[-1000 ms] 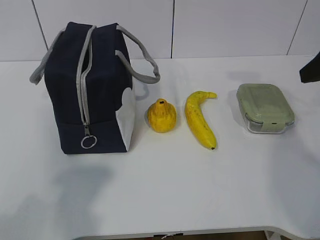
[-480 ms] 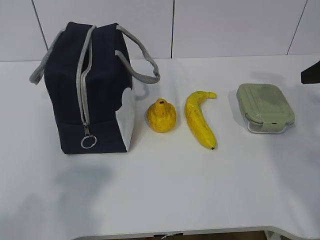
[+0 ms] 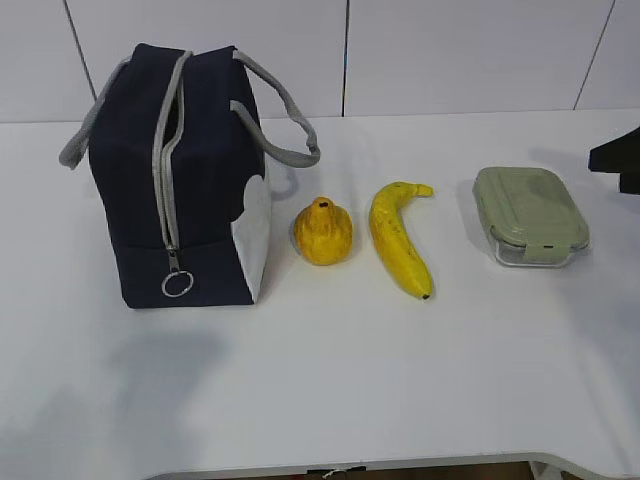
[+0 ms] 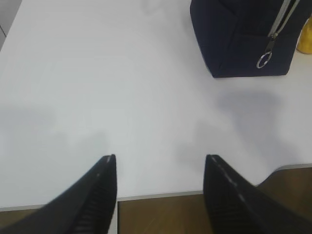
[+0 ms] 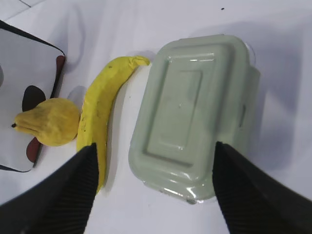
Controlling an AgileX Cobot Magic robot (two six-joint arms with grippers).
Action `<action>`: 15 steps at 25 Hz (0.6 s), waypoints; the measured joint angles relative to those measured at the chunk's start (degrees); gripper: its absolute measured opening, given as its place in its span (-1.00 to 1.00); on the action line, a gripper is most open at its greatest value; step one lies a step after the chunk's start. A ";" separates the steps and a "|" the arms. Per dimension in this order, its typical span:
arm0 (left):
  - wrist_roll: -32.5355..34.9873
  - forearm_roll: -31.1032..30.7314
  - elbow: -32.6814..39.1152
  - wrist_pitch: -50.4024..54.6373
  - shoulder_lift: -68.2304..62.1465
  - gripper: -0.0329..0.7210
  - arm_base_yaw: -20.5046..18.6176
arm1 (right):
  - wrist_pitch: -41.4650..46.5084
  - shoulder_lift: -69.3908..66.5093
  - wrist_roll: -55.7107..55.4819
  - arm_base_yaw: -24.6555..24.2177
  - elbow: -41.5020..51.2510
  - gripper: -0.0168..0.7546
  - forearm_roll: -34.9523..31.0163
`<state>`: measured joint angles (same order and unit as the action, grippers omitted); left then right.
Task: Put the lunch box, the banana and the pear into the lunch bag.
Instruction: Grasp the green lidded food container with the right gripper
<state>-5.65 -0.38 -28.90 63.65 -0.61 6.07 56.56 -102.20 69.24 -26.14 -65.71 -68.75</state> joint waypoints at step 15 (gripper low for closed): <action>0.00 0.00 0.00 0.00 0.00 0.18 0.00 | -2.14 -12.53 11.59 -0.44 -0.74 0.57 -15.98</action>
<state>-5.65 -0.38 -28.90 63.65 -0.61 6.07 54.43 -114.72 80.83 -26.59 -66.45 -84.73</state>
